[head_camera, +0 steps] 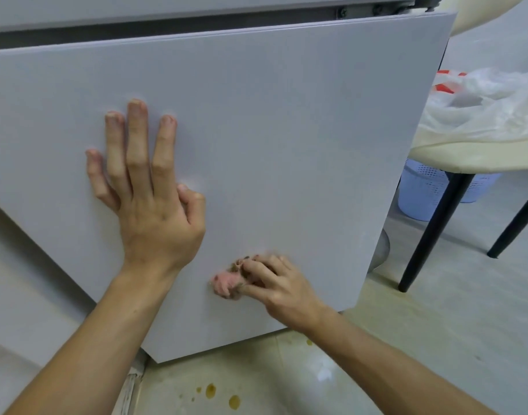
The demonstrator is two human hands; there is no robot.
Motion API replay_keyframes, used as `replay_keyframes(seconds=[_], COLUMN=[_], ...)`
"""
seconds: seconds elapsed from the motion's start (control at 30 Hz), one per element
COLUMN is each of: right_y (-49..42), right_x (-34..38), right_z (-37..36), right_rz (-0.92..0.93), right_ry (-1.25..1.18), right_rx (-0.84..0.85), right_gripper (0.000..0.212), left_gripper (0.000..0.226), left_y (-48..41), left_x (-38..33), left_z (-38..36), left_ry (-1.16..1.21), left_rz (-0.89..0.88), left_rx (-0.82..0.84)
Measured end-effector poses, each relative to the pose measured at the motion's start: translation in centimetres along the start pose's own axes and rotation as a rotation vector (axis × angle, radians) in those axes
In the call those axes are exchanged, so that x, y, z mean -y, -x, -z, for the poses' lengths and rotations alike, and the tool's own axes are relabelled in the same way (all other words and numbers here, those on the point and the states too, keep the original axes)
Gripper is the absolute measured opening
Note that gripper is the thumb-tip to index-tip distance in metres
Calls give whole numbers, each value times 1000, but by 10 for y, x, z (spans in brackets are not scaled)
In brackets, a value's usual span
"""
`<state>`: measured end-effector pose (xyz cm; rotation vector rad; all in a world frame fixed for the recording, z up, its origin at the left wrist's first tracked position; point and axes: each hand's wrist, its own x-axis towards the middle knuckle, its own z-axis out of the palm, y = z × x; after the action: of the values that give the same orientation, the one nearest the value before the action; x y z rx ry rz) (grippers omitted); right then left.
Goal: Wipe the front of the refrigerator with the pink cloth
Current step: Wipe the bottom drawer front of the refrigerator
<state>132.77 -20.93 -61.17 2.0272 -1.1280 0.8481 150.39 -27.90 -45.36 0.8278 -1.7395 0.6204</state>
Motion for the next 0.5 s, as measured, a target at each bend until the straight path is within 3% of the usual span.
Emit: replay_keyframes(seconds=[0.07, 0.13, 0.23, 0.33, 0.4, 0.5], right_y=[3, -22, -68, -115, -136, -152], right_x=[-4, -9, -38, -69, -77, -55], right_z=[3, 27, 74, 116, 123, 105], right_rz=[21, -3, -360, -566, -667, -720], right_ry=[-87, -134, -233, -118, -75, -45], right_rx=[106, 103, -188, -586, -719, -774], right_gripper=[33, 28, 20, 44, 44, 20], left_gripper=[81, 81, 80, 70, 67, 67], left_y=[-1, -1, 0, 3, 6, 12], left_x=[0, 1, 5, 18, 32, 51], left_z=[0, 1, 1, 5, 10, 18], left_ry=[1, 5, 17, 31, 10, -25], left_rz=[-8, -10, -18, 14, 32, 29], left_rx=[-1, 5, 7, -21, -27, 1])
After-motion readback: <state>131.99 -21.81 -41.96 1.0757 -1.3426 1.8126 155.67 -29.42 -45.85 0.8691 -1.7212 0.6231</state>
